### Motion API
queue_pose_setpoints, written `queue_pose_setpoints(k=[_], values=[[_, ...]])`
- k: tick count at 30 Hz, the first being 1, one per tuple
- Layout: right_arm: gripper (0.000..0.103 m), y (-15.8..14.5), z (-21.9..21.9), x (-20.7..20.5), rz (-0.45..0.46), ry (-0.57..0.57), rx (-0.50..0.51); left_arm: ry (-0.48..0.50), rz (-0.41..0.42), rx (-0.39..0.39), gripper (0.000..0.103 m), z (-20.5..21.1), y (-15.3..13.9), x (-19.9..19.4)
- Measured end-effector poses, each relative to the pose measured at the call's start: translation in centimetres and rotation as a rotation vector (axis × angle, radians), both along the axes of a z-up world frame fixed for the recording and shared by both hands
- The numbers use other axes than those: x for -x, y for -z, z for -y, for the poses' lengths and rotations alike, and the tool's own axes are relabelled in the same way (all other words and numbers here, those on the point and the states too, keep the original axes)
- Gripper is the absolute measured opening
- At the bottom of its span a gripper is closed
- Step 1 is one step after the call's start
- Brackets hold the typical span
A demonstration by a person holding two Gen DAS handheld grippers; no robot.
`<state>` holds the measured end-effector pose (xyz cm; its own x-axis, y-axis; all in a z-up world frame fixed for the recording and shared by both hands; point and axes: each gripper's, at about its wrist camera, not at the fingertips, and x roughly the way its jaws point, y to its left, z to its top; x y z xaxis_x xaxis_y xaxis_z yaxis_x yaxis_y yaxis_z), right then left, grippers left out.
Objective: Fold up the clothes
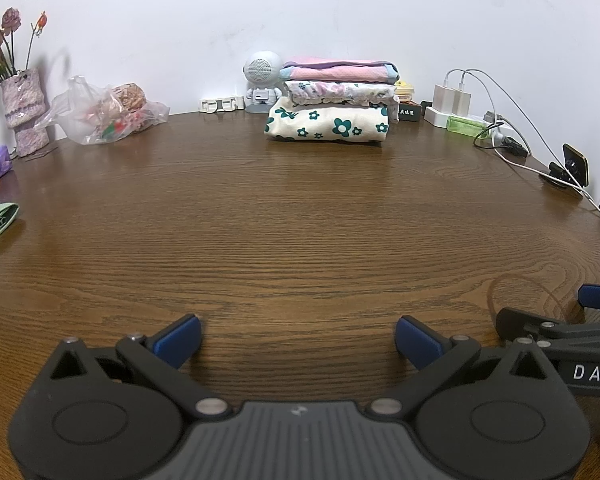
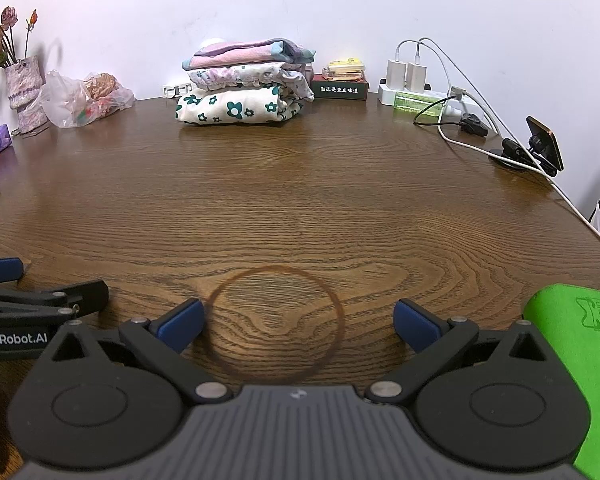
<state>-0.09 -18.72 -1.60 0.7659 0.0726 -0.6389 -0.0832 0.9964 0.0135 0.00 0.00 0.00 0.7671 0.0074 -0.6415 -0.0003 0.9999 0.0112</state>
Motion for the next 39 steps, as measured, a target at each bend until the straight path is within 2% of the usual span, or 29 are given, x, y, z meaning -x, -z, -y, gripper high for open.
queue_pose_setpoints(k=[39], values=[[0.103,-0.12,0.04,0.02,-0.001,-0.009,0.001,-0.019,0.000,-0.001,0.103,0.24,0.00,-0.16]])
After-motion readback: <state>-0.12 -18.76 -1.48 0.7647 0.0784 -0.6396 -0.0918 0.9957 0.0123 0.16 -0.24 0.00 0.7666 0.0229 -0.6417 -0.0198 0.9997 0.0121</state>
